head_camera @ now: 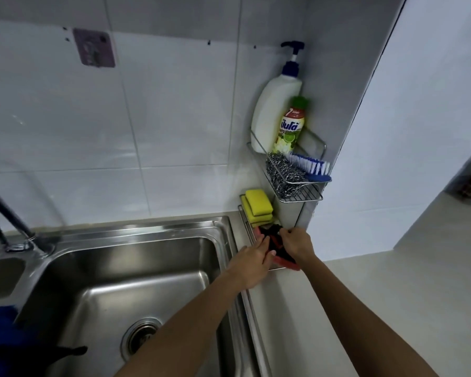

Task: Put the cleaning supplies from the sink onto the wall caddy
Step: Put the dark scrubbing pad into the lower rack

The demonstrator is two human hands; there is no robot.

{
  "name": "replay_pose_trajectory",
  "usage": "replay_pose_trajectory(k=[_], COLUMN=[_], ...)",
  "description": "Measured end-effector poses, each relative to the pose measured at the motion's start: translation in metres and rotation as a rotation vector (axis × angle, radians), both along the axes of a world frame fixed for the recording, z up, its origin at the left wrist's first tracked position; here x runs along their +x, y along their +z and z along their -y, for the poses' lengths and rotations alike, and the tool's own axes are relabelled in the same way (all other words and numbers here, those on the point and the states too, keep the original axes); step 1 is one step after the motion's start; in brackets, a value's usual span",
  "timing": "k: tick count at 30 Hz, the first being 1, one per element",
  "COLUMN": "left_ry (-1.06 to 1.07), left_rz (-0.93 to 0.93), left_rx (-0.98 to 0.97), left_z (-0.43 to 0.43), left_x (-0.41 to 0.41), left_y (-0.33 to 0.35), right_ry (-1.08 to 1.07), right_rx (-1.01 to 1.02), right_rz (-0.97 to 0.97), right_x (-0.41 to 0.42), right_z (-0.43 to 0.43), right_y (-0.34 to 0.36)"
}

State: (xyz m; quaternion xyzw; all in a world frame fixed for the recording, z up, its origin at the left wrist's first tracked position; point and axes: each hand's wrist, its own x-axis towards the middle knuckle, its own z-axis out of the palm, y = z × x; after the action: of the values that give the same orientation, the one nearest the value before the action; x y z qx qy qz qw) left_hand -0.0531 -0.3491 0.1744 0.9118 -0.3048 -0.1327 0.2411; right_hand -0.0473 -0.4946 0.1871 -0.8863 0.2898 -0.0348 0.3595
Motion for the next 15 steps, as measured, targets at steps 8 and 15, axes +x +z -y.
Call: replay_pose_trajectory(k=[8, 15], left_ry=[-0.030, -0.046], left_rz=[-0.016, 0.069], left_rx=[0.194, 0.369], left_z=[0.008, 0.017], left_x=[0.013, 0.025], left_y=[-0.012, -0.011], right_ry=[0.137, 0.215], right_rx=[-0.157, -0.190], right_rz=[-0.149, 0.026], right_x=[0.030, 0.028], right_z=[0.000, 0.006], right_y=[-0.003, -0.015])
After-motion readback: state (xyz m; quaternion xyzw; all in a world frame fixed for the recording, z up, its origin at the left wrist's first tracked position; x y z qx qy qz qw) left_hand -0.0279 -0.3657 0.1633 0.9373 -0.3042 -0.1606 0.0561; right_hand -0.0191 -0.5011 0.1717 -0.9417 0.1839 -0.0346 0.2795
